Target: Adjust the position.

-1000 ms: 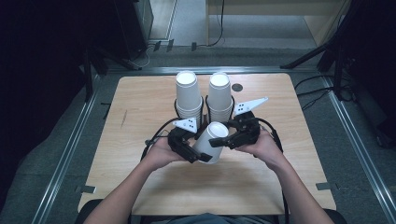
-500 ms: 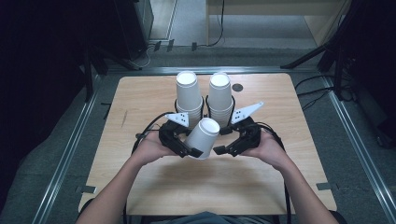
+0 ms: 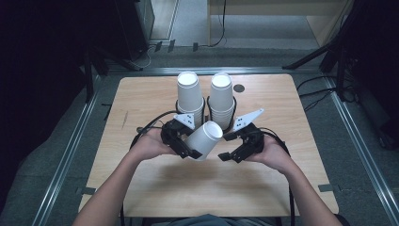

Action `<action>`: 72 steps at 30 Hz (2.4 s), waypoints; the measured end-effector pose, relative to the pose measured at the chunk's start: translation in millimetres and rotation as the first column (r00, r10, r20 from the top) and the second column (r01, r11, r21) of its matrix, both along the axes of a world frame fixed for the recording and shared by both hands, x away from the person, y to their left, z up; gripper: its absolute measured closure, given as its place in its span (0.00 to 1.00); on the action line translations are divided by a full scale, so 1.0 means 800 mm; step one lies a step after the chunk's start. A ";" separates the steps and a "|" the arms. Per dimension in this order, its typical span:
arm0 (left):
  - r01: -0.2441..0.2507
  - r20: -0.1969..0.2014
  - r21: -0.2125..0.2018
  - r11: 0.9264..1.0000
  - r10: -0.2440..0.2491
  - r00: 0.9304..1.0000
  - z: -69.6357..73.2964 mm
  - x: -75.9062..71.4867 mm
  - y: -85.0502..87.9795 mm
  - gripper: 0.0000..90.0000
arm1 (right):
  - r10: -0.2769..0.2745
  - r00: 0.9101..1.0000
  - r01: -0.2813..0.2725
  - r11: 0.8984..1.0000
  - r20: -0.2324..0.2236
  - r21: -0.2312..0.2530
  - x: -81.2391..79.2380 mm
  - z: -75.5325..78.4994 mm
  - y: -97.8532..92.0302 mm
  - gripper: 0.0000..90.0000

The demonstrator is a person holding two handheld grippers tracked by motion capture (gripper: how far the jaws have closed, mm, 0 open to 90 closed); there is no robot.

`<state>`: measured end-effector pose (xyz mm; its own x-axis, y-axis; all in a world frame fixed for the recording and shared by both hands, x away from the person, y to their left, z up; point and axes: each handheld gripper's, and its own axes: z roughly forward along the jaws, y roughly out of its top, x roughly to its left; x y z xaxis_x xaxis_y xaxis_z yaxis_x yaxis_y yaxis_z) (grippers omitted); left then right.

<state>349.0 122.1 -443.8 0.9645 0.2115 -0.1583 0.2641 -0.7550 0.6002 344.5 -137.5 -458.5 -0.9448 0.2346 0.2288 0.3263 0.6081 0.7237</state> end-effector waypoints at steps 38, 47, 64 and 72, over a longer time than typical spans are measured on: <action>0.174 -0.088 0.199 0.964 -0.159 0.983 -0.031 0.000 -0.051 0.18 | 0.146 0.988 -0.144 0.988 0.047 -0.046 0.000 -0.007 0.028 0.25; 0.083 -0.089 0.056 0.995 -0.078 0.993 -0.025 0.006 -0.037 0.03 | 0.113 0.993 -0.113 0.994 0.044 -0.004 0.003 0.002 0.017 0.27; -0.009 -0.038 -0.130 0.991 0.004 0.999 -0.016 0.002 -0.012 0.01 | 0.057 0.997 -0.060 0.997 0.046 0.058 0.002 0.015 0.000 0.27; -0.019 -0.033 -0.163 0.986 0.014 0.999 -0.021 -0.003 -0.010 0.00 | 0.040 0.998 -0.045 0.994 0.052 0.102 0.000 0.023 -0.007 0.27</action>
